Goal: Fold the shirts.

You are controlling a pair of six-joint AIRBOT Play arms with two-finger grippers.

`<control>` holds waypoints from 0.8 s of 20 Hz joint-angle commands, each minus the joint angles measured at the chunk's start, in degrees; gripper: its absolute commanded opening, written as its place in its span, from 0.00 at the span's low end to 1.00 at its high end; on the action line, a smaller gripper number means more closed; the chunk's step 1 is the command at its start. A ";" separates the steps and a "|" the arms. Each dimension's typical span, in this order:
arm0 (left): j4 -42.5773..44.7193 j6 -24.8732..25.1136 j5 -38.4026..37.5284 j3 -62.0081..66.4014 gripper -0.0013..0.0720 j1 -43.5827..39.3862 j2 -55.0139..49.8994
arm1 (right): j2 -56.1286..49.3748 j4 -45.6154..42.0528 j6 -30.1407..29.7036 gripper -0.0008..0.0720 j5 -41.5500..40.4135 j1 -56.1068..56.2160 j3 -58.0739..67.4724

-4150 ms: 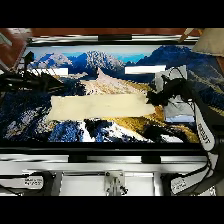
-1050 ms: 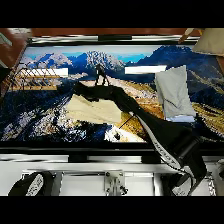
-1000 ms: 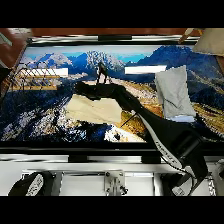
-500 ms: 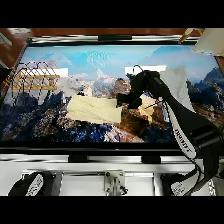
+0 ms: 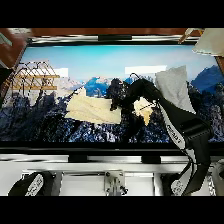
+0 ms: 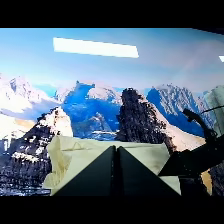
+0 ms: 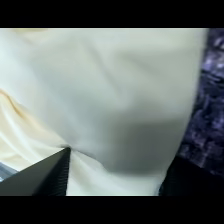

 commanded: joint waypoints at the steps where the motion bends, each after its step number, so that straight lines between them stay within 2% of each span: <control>1: -0.15 -0.15 0.00 -0.02 0.06 0.02 -0.33 | -1.03 4.22 -4.72 0.52 0.48 0.63 0.48; 2: -0.15 -0.13 -0.02 -0.02 0.06 0.02 -0.33 | -0.76 4.20 -6.14 0.15 -0.39 0.26 1.53; 6: -0.15 -0.13 -0.02 -0.02 0.06 0.02 -0.33 | 4.90 4.22 -8.07 0.12 -1.22 -2.82 7.52; 11: -0.11 0.22 -0.02 -0.02 0.06 0.02 -0.35 | 16.48 4.20 -1.38 0.11 -3.41 -7.58 16.61; 16: -0.11 0.55 -0.11 -0.02 0.07 0.02 -0.35 | 24.22 3.93 1.55 0.11 -3.74 -12.39 19.69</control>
